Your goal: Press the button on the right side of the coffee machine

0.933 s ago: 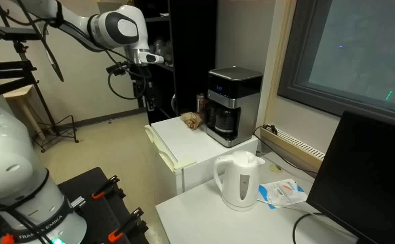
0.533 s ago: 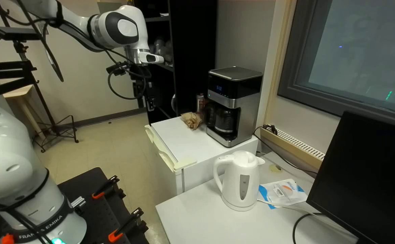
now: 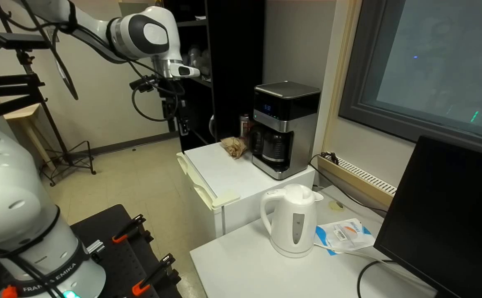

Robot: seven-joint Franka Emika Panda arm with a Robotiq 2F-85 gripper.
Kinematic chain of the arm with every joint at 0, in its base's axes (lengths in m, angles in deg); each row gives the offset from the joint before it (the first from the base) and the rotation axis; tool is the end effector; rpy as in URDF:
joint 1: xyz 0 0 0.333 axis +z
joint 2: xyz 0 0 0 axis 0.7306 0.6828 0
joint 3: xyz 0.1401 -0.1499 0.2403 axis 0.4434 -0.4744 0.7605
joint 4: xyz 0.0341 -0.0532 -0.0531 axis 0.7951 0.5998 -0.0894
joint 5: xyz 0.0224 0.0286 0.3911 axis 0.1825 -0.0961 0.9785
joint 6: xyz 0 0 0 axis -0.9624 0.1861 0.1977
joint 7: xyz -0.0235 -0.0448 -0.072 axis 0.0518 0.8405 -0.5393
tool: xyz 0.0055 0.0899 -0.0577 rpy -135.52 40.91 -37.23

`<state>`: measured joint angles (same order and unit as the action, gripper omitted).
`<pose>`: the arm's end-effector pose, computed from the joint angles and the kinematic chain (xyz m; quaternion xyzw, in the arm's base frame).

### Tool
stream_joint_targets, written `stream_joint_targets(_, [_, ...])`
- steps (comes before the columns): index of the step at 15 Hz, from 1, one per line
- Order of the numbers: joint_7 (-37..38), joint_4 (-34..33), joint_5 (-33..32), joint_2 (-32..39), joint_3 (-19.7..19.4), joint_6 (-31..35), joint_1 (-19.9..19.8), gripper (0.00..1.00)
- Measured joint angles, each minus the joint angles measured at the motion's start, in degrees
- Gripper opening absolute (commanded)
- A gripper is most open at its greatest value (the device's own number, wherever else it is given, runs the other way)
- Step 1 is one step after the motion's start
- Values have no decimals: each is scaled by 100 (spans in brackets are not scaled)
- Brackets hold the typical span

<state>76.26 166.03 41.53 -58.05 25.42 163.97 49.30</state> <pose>0.4085 0.1418 0.4215 0.9921 -0.0202 -0.0392 0.1172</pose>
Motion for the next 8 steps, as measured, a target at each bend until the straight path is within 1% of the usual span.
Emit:
stream_joint_targets(2, [-28, -1, -161, 12, -42, 101, 55, 100])
stream_joint_targets(8, [-46, -6, -929, 266, -162, 807, 75, 100])
